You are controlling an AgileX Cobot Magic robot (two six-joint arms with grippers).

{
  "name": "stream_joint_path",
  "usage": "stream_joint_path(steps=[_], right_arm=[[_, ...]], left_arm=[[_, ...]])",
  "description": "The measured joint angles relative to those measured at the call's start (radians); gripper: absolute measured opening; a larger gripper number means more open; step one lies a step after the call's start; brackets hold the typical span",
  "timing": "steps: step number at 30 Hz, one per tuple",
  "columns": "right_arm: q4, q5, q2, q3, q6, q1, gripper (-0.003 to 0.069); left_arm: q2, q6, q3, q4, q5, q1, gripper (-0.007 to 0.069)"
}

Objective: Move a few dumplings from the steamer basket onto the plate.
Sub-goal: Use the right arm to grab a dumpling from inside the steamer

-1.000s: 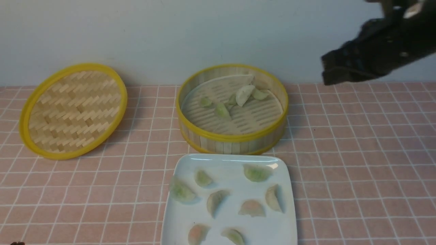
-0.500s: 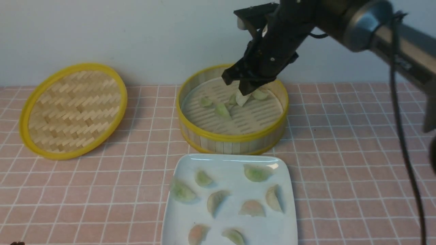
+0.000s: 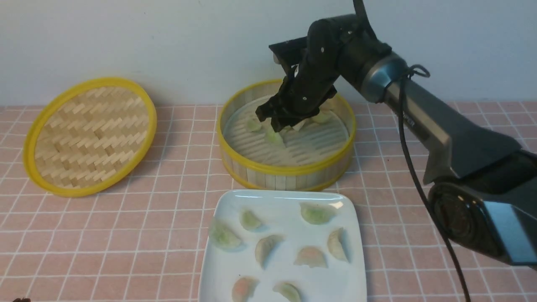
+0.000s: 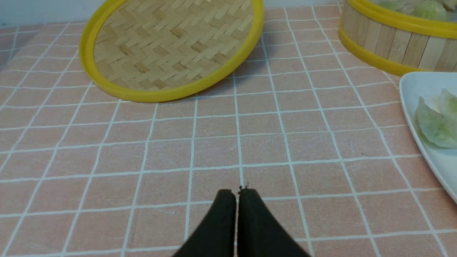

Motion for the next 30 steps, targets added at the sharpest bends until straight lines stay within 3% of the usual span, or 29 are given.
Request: stream_joint_path(steps=[4, 9, 13, 16, 30], right_arm=[[0.0, 0.0, 0.029, 0.0, -0.007, 0.001, 0.0425], [0.003, -0.004, 0.06, 0.0, -0.027, 0.002, 0.0444], [0.003, -0.021, 0.06, -0.001, -0.032, 0.002, 0.0337], [0.005, -0.015, 0.06, -0.001, -0.046, 0.003, 0.0125], [0.031, 0.002, -0.144, 0.05, -0.055, 0.003, 0.0139]], left_arm=[[0.0, 0.0, 0.0, 0.0, 0.0, 0.0, -0.0006], [0.0, 0.0, 0.0, 0.0, 0.0, 0.0, -0.0006], [0.0, 0.0, 0.0, 0.0, 0.0, 0.0, -0.0006], [0.0, 0.0, 0.0, 0.0, 0.0, 0.0, -0.0006], [0.0, 0.0, 0.0, 0.0, 0.0, 0.0, -0.0006]])
